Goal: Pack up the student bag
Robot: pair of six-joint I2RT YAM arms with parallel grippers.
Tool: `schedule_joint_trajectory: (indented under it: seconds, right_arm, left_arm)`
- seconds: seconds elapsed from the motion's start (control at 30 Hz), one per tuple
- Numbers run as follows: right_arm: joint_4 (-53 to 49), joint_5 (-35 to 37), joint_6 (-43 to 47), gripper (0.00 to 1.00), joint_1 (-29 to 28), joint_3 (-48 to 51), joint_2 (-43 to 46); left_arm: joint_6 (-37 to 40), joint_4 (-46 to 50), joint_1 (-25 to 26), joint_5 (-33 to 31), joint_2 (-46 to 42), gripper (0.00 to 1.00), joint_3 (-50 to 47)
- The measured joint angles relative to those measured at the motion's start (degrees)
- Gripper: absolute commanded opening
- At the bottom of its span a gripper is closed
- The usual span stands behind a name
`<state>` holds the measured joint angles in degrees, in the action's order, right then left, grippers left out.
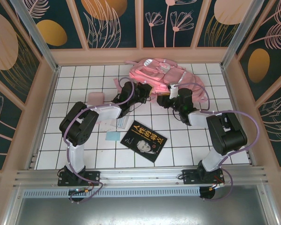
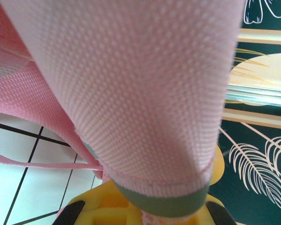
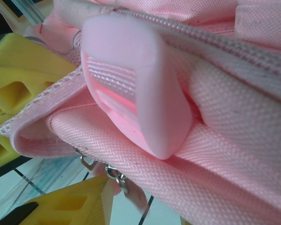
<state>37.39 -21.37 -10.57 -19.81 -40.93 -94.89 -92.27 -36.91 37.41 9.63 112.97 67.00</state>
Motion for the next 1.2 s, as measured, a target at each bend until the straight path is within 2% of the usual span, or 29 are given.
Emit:
schedule_joint_trajectory:
  seconds: [0.17, 0.27, 0.33, 0.43, 0.5, 0.57, 0.63, 0.7, 0.87, 1.0, 1.1, 1.2]
  right_arm:
    - [1.51, -2.8, -2.23, 0.47, 0.52, -0.35, -1.2]
    - [1.84, -4.17, -3.26, 0.47, 0.63, -1.95, -3.21]
    - [1.92, -4.33, -3.56, 0.44, 0.63, -3.13, -4.5]
    - [2.43, -4.15, -4.0, 0.33, 0.63, -4.33, -5.97]
    - [2.71, -3.82, -4.5, 0.3, 0.63, -4.7, -6.56]
    - [2.78, -3.56, -4.57, 0.31, 0.59, -5.18, -7.23]
    - [2.8, -2.64, -4.55, 0.39, 0.35, -5.51, -7.67]
    - [3.06, -1.14, -4.37, 0.39, -0.2, -5.66, -8.04]
    - [3.87, 3.04, -3.91, 0.25, -1.42, -5.92, -8.9]
    - [4.61, 4.74, -3.69, 0.21, -1.79, -6.08, -9.53]
    - [5.38, 5.31, -3.5, 0.0, -2.25, -6.08, -9.53]
    - [6.23, 6.62, -3.96, 0.0, -2.89, -6.05, -9.51]
  left_arm:
    - [0.0, 0.02, 0.0, -0.02, 0.0, 0.0, 0.0]
    - [0.0, 0.04, -0.02, -0.5, 0.0, 0.0, 0.0]
    - [-0.02, 0.04, -0.09, -0.96, 0.0, 0.0, 0.0]
    - [-0.02, 0.04, -0.37, -1.14, 0.0, 0.01, 0.0]
    - [-0.02, 0.04, -0.44, -1.11, 0.0, 0.01, 0.0]
    - [-0.09, 0.04, -0.44, -1.09, 0.0, 0.01, 0.0]
    - [-0.33, 0.02, -0.44, -1.14, 0.0, 0.01, 0.0]
    - [-0.59, 0.02, -0.44, -1.11, 0.0, 0.01, 0.0]
    - [-0.9, 0.02, -0.5, -1.11, -0.07, 0.01, 0.0]
    - [-1.07, 0.0, -0.55, -1.09, -0.2, 0.01, 0.0]
    - [-1.11, -0.13, -0.55, -1.07, -0.22, 0.01, 0.0]
    - [-1.49, -0.24, -0.55, -1.07, -0.22, 0.02, 0.04]
